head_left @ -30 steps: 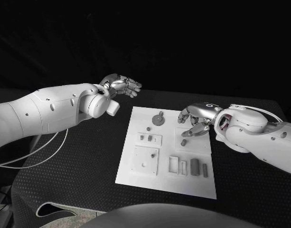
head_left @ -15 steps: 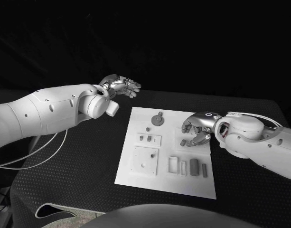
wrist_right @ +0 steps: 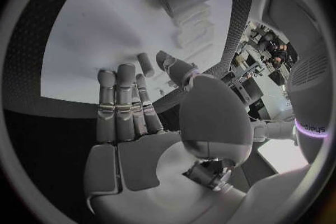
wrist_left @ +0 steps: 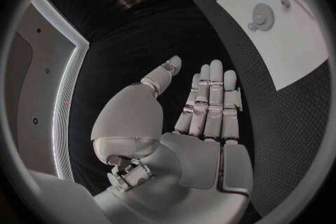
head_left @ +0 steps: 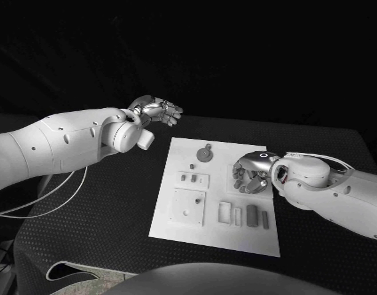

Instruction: Assemble the parts on the task board

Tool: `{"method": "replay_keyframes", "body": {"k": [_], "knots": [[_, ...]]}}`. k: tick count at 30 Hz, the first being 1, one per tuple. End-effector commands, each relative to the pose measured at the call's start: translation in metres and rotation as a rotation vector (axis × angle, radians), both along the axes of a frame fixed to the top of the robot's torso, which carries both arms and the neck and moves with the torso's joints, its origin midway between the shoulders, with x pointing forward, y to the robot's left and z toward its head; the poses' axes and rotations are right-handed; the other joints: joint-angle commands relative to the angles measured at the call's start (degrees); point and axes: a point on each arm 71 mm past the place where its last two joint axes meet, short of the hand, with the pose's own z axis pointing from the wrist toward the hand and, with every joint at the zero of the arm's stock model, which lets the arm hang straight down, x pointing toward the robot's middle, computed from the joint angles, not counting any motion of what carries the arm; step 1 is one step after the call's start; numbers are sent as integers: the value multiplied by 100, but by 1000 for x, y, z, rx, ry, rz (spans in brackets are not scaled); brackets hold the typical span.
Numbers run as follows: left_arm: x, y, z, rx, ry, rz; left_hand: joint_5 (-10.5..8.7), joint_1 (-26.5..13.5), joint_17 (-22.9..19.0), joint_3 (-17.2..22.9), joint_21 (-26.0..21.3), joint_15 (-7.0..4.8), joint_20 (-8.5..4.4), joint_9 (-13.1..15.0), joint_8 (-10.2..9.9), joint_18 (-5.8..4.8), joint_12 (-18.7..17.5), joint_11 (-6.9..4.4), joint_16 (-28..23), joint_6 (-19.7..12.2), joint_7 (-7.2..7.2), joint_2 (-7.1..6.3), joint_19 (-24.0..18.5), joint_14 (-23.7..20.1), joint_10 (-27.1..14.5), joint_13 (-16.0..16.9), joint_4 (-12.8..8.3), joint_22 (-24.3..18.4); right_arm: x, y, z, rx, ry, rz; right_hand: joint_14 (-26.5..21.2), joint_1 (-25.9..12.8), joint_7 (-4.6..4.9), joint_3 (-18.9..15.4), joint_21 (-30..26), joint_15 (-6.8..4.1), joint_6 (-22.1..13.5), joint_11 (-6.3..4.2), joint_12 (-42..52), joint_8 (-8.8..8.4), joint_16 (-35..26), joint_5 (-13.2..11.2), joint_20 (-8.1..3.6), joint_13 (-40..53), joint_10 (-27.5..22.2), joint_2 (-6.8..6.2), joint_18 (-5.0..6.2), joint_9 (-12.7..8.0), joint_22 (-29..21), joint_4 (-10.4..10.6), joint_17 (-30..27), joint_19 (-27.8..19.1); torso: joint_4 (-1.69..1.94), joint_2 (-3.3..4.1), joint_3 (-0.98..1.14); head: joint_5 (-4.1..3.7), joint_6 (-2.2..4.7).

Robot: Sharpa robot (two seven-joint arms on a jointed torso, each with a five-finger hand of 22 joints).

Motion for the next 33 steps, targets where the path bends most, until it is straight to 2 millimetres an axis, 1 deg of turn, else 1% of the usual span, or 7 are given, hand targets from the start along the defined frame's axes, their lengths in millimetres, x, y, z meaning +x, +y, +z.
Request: {"method": "replay_keyframes", "body": {"k": [1, 10, 13, 16, 18, 24, 33], "knots": [[0, -2, 1, -12, 3, -21, 12, -24, 11, -14, -24, 11, 4, -7, 37, 112, 21, 38, -33, 2, 16, 37, 56, 48, 21, -6, 25, 9, 1, 1, -1, 5, -43, 1, 48, 34, 13, 96, 51, -21, 16, -15, 62, 39, 38, -33, -12, 5, 75, -2, 358, -12, 110, 25, -16, 53, 2, 2, -3, 14, -13], [0, -2, 1, -12, 2, -20, 9, -32, 18, -19, -28, 12, 5, -8, 38, 111, 20, 39, -41, 0, 17, 38, 55, 46, 20, -6, 30, 12, -2, 8, -6, 25, -44, 16, 136, 104, -20, 374, 164, -96, 100, -91, 226, 99, 111, -72, -79, 14, 246, 33, 358, -13, 104, 92, -50, 133, -12, 0, 4, 44, -39], [0, -2, 1, -13, 2, -21, 9, -34, 20, -19, -29, 12, 5, -9, 38, 110, 20, 39, -43, -1, 17, 39, 55, 46, 19, -7, 31, 13, -2, 8, -7, 19, -42, 19, 152, 128, 1, 482, 197, -120, 189, -117, 276, 161, 131, -77, -104, 19, 304, 55, 358, 12, 101, 115, -56, 150, -10, 0, 7, 46, -43], [0, -2, 1, -12, 2, -20, 8, -35, 21, -20, -30, 13, 5, -9, 39, 110, 20, 39, -44, -1, 17, 40, 55, 46, 19, -7, 32, 13, -2, 7, -7, 11, -49, 23, 167, 155, -6, 562, 225, -150, 311, -149, 341, 235, 147, -77, -119, 37, 398, 109, 358, 43, 102, 124, -60, 161, -10, 0, 7, 46, -43], [0, -2, 1, -12, 2, -19, 8, -36, 23, -20, -30, 13, 5, -9, 39, 110, 19, 39, -45, -1, 17, 40, 55, 46, 19, -7, 32, 13, -2, 7, -7, 6, -56, 27, 180, 195, -38, 622, 250, -186, 441, -188, 412, 311, 161, -77, -133, 63, 504, 165, 358, 75, 103, 103, -62, 169, -10, 0, 7, 46, -43], [0, -2, 1, -12, 2, -19, 8, -35, 26, -20, -32, 13, 5, -10, 39, 111, 19, 39, -48, -2, 17, 41, 55, 46, 19, -7, 32, 15, -3, 8, -6, -3, -98, 34, 272, 376, -175, 896, 348, -323, 856, -334, 655, 546, 207, -76, -174, 194, 860, 444, 358, 207, 104, -72, -76, 240, -8, 1, 5, 39, -62], [0, -1, 1, -11, 3, -17, 9, -30, 31, -18, -35, 12, 4, -11, 40, 112, 19, 39, -52, -3, 16, 44, 55, 46, 18, -7, 29, 16, -2, 6, -5, 3, -134, 30, 347, 382, -208, 1045, 421, -375, 957, -386, 759, 597, 247, -77, -217, 280, 949, 477, 358, 279, 94, -151, -78, 331, -9, 0, 4, 35, -64]]}}
